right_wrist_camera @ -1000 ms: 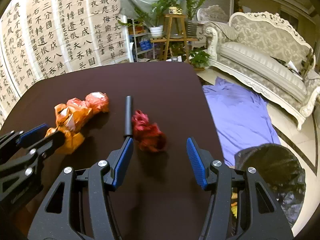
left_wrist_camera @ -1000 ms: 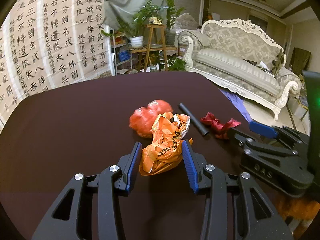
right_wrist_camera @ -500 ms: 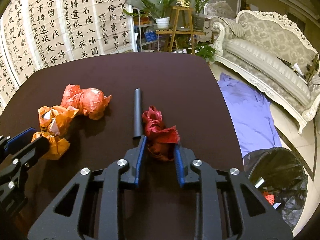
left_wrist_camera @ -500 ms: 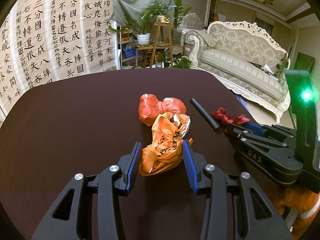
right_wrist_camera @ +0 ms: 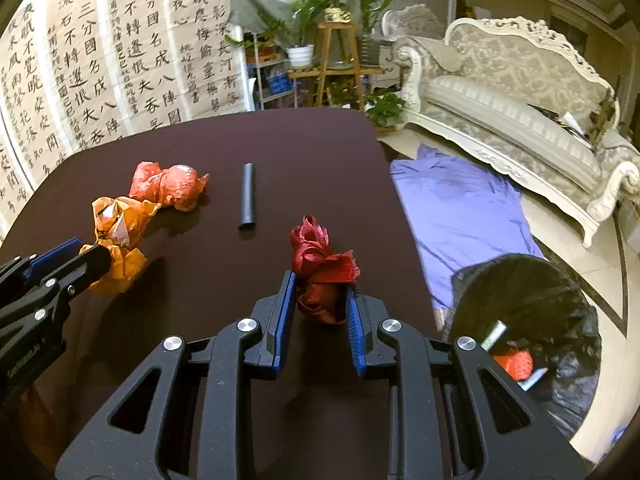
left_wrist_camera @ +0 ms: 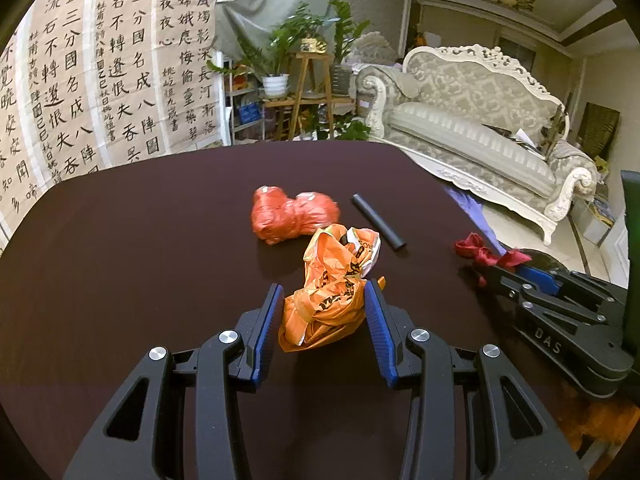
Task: Collect trash
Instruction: 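Carry the orange and dark-red bags over the bin and open both grippers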
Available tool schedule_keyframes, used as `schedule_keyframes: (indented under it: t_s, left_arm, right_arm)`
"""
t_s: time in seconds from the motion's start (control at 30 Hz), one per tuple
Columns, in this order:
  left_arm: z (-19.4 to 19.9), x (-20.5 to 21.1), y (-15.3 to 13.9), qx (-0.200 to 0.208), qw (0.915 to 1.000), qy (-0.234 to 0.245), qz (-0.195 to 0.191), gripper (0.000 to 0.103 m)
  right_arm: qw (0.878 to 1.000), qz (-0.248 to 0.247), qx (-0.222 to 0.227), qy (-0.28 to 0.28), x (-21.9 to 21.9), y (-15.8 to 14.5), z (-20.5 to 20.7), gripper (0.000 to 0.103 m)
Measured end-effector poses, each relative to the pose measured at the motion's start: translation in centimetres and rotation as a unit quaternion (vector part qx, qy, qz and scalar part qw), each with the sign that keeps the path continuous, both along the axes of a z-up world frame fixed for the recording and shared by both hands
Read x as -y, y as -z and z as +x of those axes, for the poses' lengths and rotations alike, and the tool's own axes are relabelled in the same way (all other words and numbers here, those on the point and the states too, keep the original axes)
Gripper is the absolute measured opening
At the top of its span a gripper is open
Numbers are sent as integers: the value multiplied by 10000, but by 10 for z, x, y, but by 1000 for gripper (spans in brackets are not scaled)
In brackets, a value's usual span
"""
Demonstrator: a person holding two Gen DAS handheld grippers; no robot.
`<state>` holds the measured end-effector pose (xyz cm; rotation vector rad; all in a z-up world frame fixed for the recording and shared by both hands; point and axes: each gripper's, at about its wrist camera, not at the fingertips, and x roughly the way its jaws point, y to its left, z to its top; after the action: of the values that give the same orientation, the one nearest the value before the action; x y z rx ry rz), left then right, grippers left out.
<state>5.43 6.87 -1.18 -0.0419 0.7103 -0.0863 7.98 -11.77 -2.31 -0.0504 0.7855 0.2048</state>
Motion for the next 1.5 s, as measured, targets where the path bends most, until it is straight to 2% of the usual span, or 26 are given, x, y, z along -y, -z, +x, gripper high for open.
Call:
schedule_keyframes:
  t_s: [0.43, 0.83, 1.1, 1.5]
  left_arm:
    - [-12, 74, -14, 263, 9970, 734, 20, 42]
    - [-3, 159, -12, 378, 9871, 1546, 163, 42]
    - [10, 208, -4, 369, 9808, 1881, 355, 42]
    - [28, 246, 8, 312, 9764, 2057, 584, 42]
  right_arm:
    - [9951, 1, 372, 911, 77, -17, -37, 24]
    - [9823, -92, 512, 1799, 146, -12, -45, 24]
    - [9764, -14, 505, 2101, 179, -3, -46, 24]
    - [9709, 116, 454, 2348, 207, 12, -42, 24]
